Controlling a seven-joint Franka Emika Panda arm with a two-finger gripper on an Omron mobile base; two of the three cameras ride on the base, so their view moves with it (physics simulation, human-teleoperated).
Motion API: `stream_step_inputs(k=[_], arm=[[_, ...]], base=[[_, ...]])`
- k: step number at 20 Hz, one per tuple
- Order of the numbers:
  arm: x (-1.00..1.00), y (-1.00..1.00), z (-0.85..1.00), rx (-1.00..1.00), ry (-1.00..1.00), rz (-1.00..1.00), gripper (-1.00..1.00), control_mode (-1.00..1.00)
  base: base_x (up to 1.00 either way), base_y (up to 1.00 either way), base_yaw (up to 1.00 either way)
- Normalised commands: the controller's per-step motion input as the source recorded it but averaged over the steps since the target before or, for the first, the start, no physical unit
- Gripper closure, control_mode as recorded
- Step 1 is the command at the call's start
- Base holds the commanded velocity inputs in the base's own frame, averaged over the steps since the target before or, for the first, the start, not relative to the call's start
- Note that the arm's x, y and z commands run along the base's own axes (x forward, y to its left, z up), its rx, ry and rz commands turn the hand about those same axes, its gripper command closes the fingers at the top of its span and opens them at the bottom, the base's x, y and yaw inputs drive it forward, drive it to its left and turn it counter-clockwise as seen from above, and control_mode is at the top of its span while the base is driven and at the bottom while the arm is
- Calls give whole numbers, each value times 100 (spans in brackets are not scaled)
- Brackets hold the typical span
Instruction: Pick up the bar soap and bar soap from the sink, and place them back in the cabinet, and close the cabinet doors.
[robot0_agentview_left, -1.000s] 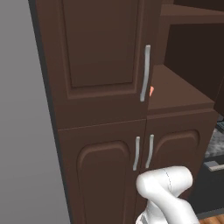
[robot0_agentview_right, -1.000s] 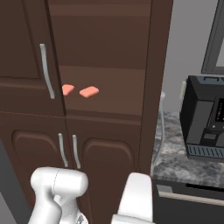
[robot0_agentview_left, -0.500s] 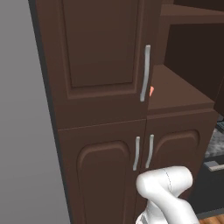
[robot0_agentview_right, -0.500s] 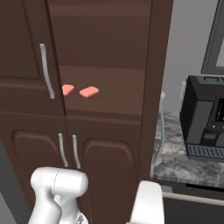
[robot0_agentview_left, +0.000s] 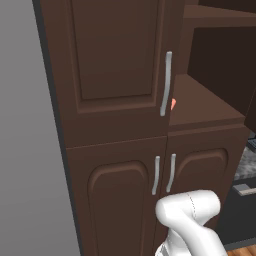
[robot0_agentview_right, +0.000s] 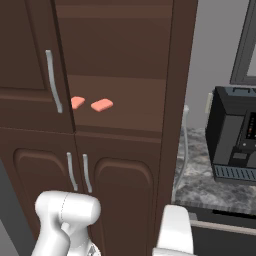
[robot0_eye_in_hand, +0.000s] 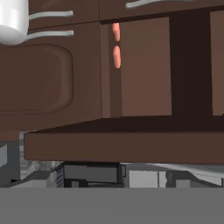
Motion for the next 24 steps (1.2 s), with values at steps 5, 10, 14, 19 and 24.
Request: stream_step_inputs(k=[5, 10, 14, 19, 24], arm=[[24, 0, -24, 0, 0, 0, -100, -100], [29, 0, -22, 0, 0, 0, -100, -100], [37, 0, -17, 0, 0, 0, -100, -100], [33, -2, -14, 0, 0, 0, -100, -100], [3, -33, -11, 0, 0, 2, -100, -100]], base=[[0, 0, 0], [0, 0, 0], [0, 0, 0], [0, 0, 0], [0, 0, 0]])
